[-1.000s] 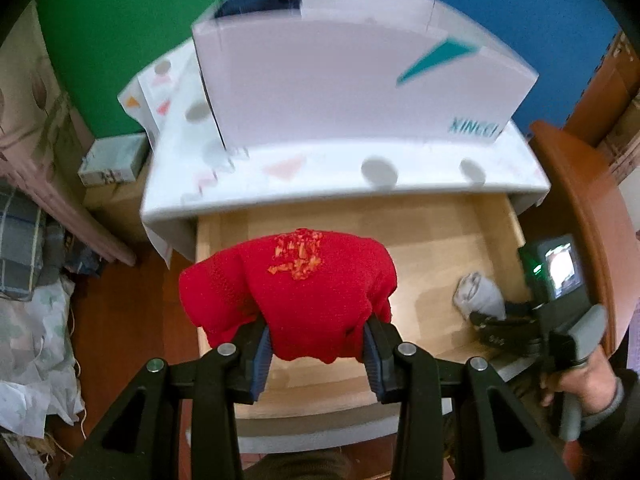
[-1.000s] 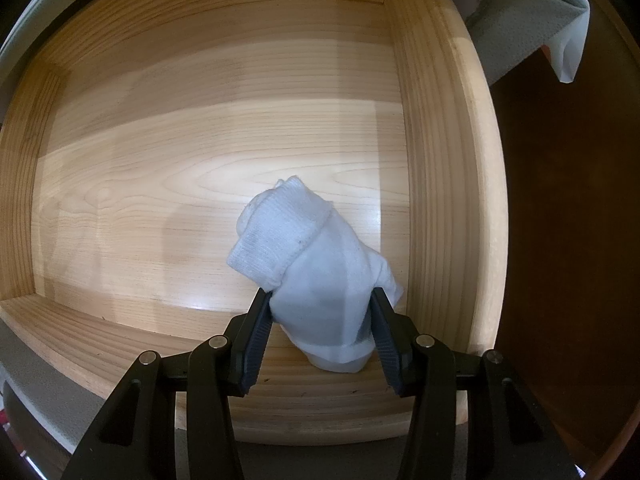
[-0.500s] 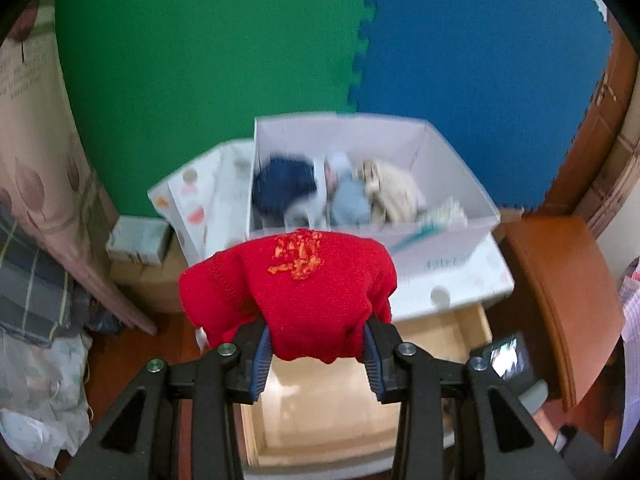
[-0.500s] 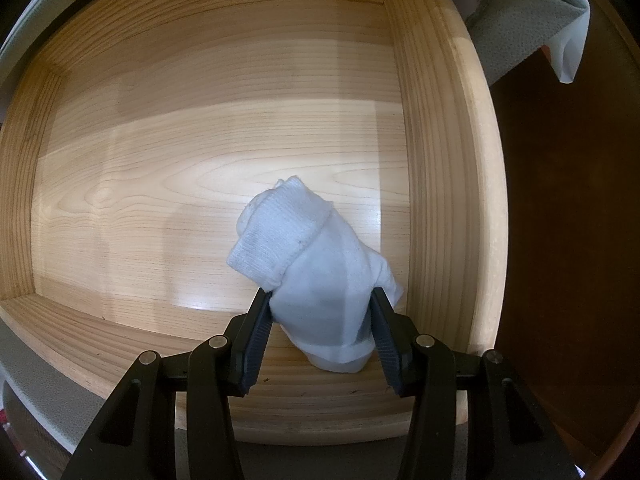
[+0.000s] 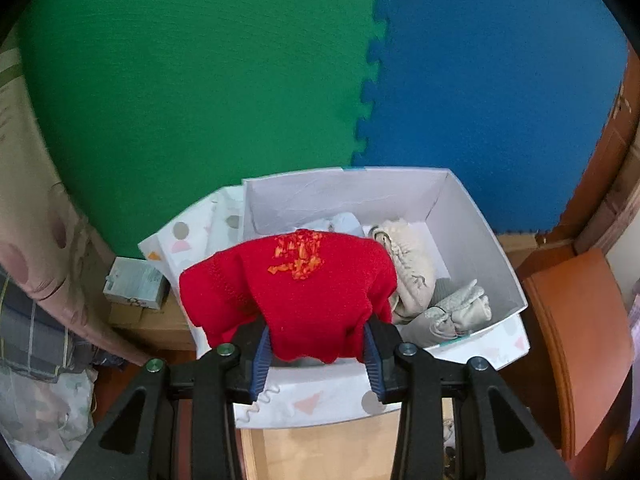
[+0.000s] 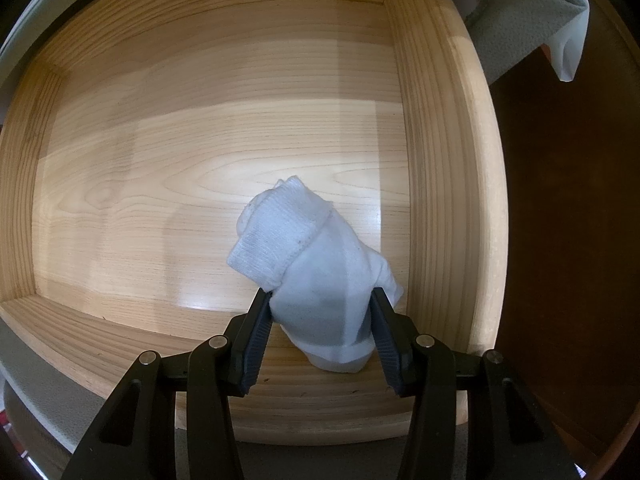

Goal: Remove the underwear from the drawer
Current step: 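Open the left gripper to drop the red underwear into the box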

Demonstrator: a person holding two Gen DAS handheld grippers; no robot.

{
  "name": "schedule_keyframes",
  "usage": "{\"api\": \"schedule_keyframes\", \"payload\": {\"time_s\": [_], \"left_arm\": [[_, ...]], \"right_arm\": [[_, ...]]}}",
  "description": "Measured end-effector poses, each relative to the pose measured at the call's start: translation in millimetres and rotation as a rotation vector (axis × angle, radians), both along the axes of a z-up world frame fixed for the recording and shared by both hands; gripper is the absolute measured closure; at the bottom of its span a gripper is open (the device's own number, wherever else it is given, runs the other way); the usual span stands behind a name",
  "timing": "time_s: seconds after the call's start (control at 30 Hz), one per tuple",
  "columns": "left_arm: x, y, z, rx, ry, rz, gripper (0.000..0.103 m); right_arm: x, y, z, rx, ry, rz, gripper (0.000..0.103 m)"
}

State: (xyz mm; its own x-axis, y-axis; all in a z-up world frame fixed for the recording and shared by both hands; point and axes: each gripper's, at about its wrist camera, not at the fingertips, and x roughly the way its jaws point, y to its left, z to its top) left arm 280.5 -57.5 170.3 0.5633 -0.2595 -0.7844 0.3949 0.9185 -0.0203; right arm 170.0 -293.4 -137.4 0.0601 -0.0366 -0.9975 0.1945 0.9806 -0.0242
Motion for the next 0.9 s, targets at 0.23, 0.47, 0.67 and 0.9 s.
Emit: {"api": "schedule_keyframes", "payload": {"time_s": [0.23,0.47,0.67,0.9], "left_arm": [[22,-28,-44,0.062,0.069,-0.003,0.061],[28,-47,-60,0.122,0.074,-0.008,0.054],[25,-46,-53,0.115,0.071,-0.004,0.047],[16,-41,-42,0.120,0.071,-0.018,0.044]], "right_arm": [[-1,-2,-1,0.001,0.000,-0.001,0.056],[-2,-3,-1,0.001,0.000,-0.001,0.056],[-2,-3,-1,0.002,0.000,-0.001,0.056],[-1,-3,0,-0.002,0.001,-0.001,0.056]]}}
